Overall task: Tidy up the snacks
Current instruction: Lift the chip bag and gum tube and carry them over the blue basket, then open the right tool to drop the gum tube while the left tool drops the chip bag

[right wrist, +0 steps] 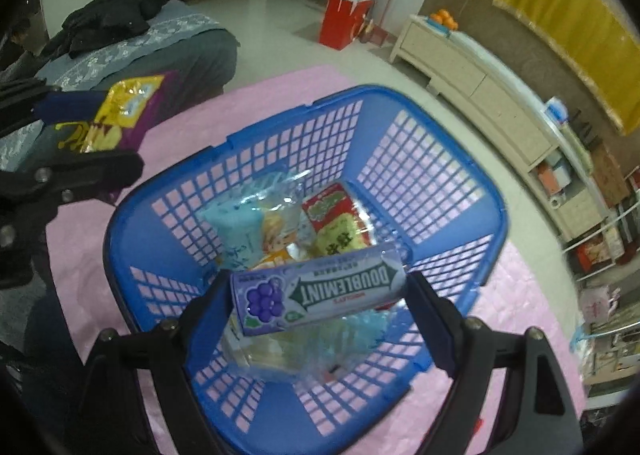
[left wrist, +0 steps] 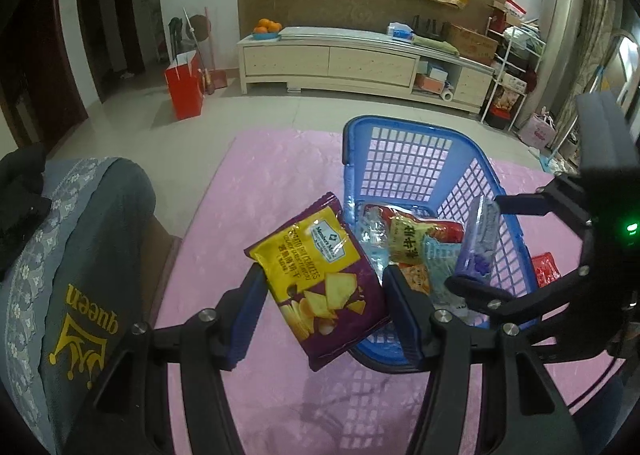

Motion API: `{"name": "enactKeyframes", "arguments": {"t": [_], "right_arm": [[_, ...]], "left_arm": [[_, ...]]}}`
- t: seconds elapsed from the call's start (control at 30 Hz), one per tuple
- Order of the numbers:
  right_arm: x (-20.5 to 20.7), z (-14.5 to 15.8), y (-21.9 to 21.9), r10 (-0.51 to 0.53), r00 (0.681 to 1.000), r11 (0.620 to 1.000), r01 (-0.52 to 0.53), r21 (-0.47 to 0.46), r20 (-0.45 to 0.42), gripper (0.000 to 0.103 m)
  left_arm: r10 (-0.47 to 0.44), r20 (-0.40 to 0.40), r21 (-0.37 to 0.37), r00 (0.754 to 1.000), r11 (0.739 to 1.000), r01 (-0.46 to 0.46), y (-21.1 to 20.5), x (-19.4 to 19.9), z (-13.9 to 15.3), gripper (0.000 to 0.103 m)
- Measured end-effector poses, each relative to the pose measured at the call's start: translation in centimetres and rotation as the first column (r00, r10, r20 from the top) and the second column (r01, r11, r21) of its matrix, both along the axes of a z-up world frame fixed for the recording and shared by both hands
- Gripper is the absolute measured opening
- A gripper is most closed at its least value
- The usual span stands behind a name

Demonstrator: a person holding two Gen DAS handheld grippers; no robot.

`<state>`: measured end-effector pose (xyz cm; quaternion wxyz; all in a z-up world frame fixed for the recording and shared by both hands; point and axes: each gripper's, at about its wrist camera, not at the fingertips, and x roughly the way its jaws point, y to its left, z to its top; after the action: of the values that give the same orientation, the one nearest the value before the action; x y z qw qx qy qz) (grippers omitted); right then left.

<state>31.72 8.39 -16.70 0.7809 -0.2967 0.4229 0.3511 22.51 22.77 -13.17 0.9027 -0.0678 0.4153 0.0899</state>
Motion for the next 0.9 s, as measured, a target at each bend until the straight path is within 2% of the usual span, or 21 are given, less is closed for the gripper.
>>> {"name": "enactKeyframes", "arguments": {"t": [0.1,0.3,0.5,0.6,0.73,0.9], "right_arm": [[0.3,-0.2,-0.8,-0.037,0.998,0.999,0.038,0.029,-0.057,0.089],[-0.1,1.1,-2.0,-0.066,0.997,0.995,0.068,0.075,-0.038,0.095],[-0.9,2.8,-5.0,-0.169,0.986,0.975,0.169,0.144,-0.017,0.095],[-1.2,2.9,-6.5,-0.239,0.971,0.966,0.241,0.099,-0.023,0.095],[-1.6,3.2,-8.5,-0.300,0.954,0.948,0.299,0.109,-0.012,0.095],[-1.5,3.0,-10.2,-0.334,0.943,0.933,0.332,0.138,-0.015,0.095]], "left_arm": [[0.000,0.002,0.012,1.000,1.000,0.000,0.0,-0.1,0.1,0.057],[-0.009,-0.005,0.019,1.000,1.000,0.009,-0.8,-0.5,0.0,0.057],[-0.026,-0.001,0.007,1.000,1.000,0.026,-1.3,-0.5,0.0,0.057],[-0.049,-0.009,0.004,0.999,0.999,0.049,-1.9,-0.1,-0.1,0.057],[-0.086,0.004,0.000,0.996,0.996,0.086,-3.1,0.4,-0.1,0.057],[-0.146,-0.023,-0.005,0.989,0.989,0.146,-5.4,1.7,-0.8,0.057]]}}
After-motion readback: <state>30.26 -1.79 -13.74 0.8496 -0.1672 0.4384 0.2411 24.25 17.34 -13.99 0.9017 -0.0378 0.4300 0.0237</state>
